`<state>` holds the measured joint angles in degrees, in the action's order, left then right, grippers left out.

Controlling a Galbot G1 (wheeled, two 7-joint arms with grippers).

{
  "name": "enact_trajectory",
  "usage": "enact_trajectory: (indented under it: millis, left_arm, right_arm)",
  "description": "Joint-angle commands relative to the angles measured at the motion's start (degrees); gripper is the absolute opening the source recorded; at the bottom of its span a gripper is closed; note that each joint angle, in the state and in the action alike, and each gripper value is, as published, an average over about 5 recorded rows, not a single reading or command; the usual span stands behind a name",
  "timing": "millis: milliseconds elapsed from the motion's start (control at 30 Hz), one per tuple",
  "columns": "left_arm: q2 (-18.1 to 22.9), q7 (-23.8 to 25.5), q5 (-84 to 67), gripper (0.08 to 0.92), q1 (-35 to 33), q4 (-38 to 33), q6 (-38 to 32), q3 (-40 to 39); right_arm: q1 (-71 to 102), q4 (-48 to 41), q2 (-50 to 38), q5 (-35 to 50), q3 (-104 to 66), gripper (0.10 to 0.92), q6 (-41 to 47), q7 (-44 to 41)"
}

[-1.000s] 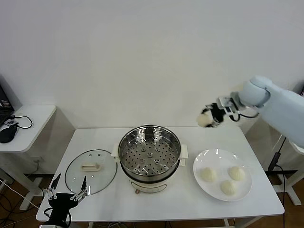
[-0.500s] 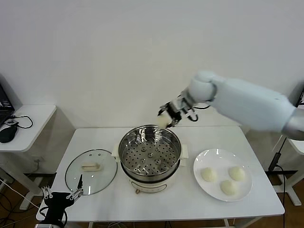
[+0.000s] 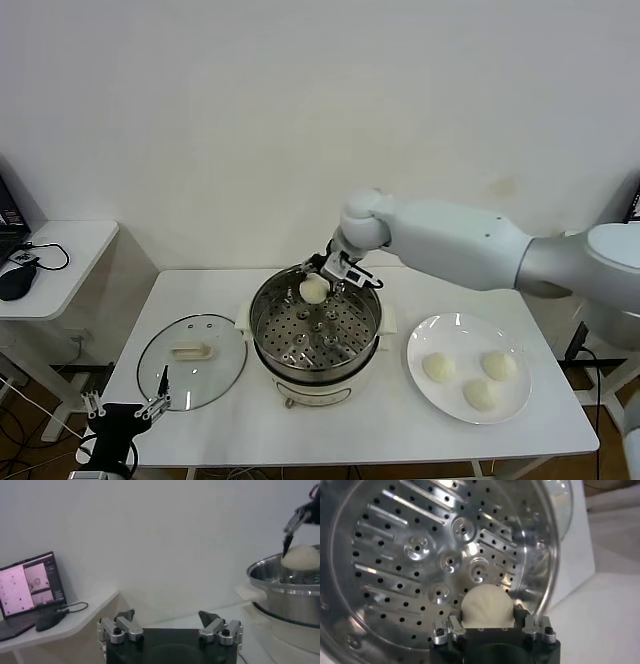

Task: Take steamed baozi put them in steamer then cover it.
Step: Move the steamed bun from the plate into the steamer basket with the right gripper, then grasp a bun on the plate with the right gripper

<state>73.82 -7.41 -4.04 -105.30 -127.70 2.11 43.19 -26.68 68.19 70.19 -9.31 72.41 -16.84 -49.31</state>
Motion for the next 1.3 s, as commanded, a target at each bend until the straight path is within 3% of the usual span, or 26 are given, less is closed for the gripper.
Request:
enact_trajectory:
  millis: [33, 233, 333, 533, 700, 867, 1133, 1300]
  left_arm:
    - [0.0, 0.0, 0.0, 0.823, 0.0, 0.0, 0.0, 0.1]
    - [0.1, 0.0, 0.1, 0.823, 0.3, -0.3, 0.0, 0.0]
    - [0.1, 0.0, 0.1, 0.823, 0.1, -0.8, 0.0, 0.0]
    - [-0.1, 0.0, 0.1, 0.823, 0.0, -1.2, 0.0, 0.2]
    - [-0.2, 0.0, 0.0, 0.823, 0.1, -1.1, 0.1, -0.1]
    - [-0.7, 0.1, 0.0, 0.823, 0.2, -1.2, 0.1, -0.1]
    - [-2.3, 0.2, -1.2, 0.823, 0.2, -2.2, 0.9, 0.3]
    - [-3.4, 0.4, -1.8, 0.823, 0.7, -2.1, 1.3, 0.2]
  right_arm:
    - [3.0, -5.5, 3.4, -11.4, 0.3, 0.636, -6.8, 2.5]
    - [3.6, -7.3, 4.1, -12.2, -0.5, 0.641, -8.0, 3.9]
    - [3.0, -7.0, 4.0, -11.4, -0.8, 0.692, -8.0, 3.8]
    - [-4.0, 0.2, -0.2, 4.2, 0.0, 0.814, -0.7, -1.8]
    - [-10.9, 8.9, -8.4, 18.3, 0.5, 0.822, 11.9, -7.4]
    - [-14.5, 16.9, -19.6, 23.9, -0.6, 0.823, 23.5, -8.7]
    - [-13.2, 27.9, -40.1, 22.4, 1.4, 0.823, 31.5, -8.8]
    - [-9.1, 31.8, -48.6, 19.0, 2.2, 0.823, 33.5, -8.6]
